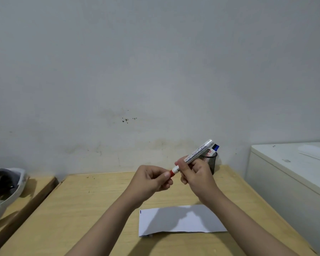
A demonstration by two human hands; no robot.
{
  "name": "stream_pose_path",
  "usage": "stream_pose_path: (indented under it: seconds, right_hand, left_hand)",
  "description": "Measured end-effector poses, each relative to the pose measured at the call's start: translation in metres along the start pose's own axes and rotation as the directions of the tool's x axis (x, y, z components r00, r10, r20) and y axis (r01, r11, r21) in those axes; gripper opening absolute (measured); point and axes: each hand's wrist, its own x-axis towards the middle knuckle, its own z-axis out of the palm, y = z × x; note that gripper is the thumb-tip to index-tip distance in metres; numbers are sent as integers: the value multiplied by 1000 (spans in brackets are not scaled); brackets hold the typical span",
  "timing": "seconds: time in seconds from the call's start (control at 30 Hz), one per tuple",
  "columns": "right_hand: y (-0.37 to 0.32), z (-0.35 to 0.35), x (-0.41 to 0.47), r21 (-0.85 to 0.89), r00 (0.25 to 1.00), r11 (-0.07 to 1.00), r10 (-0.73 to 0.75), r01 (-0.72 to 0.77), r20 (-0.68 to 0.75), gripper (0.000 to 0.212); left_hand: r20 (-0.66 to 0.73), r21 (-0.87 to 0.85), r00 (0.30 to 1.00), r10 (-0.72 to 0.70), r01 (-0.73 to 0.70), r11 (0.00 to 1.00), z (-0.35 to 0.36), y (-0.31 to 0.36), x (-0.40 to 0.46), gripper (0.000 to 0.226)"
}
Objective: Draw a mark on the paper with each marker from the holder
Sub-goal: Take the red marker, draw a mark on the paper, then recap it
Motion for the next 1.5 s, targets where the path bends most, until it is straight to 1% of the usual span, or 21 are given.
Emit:
stream_pose_path:
  seconds: [0.1,0.13,0.17,0.2,0.27,0.33,0.4,0.5,0.53,0.6,0.67,0.73,0.87,0.93,1.0,1.07,1.13,1.23,1.3,1.4,1.5]
  right_hand:
    - [-2,-5,3,68,999,997,-41,40,17,24]
    - [-1,-8,4,79,999,996,-48,47,16,25]
    - [0,-11,6,77,998,996,-55,54,12,25]
    - [1,-13,6,66,998,996,-61,60,7,24]
    - [7,-16,4,32,998,997,-66,66,-2,17]
    - [14,-18,0,12,998,998,-55,55,0,15]
    - [22,-20,-4,1,999,999,-49,49,10,16]
    - [31,-23,-7,1,999,999,-32,32,15,21]
    - [34,-25,-8,4,1000,1000,-23,23,15,19]
    - [38,-27,-9,0,1000,1000,-8,8,17,15]
    - [42,-28,-9,-7,1000,1000,10,-10,23,12]
    - [48,-26,-9,-10,999,999,33,-33,26,10]
    - [59,-17,-8,3,996,997,80,-80,49,14]
    - [64,-9,-8,12,994,996,93,-94,60,14]
    - [69,-1,-7,31,993,994,104,-106,56,14]
    - [73,8,-6,50,990,990,134,-135,35,19]
    - [78,19,-5,70,981,979,190,-191,25,18]
    - [85,40,-4,95,948,944,314,-318,53,17]
    - [92,54,-4,67,923,922,377,-382,78,14]
    - [104,70,-9,29,889,891,448,-452,91,14]
    - [116,74,-18,-29,879,884,467,-467,90,9]
  left_hand:
    - [78,-131,986,-147,156,979,-7,-5,5,24]
    - [95,-162,977,-189,203,966,-11,-8,7,24]
    - [86,-153,971,-221,232,961,-14,-12,9,21]
    - [46,-99,969,-242,246,964,-18,-16,12,16]
    - [-82,93,963,-256,263,960,-25,-28,19,9]
    - [-187,266,952,-241,285,921,-31,-43,28,11]
    - [-224,396,947,-232,306,866,-36,-57,35,11]
    - [-224,561,940,-258,341,755,-41,-76,45,13]
    - [-227,607,939,-259,344,716,-42,-82,47,11]
    - [-236,648,933,-273,360,671,-43,-94,51,8]
    - [-245,638,925,-291,380,670,-45,-104,53,12]
    - [-238,604,924,-299,382,699,-46,-109,53,16]
    - [-216,583,931,-294,365,726,-50,-115,52,22]
    - [-216,564,935,-280,353,746,-52,-117,48,31]
    - [-213,464,934,-287,355,812,-56,-116,40,36]
    - [-224,383,935,-273,343,858,-63,-112,30,32]
    - [-249,402,936,-248,333,853,-72,-111,18,25]
    - [-228,447,936,-270,347,825,-79,-112,-5,19]
    - [-233,497,929,-288,368,786,-78,-115,-18,27]
    - [-253,611,933,-254,358,706,-79,-119,-23,39]
    - [-245,654,949,-199,313,689,-78,-123,-25,38]
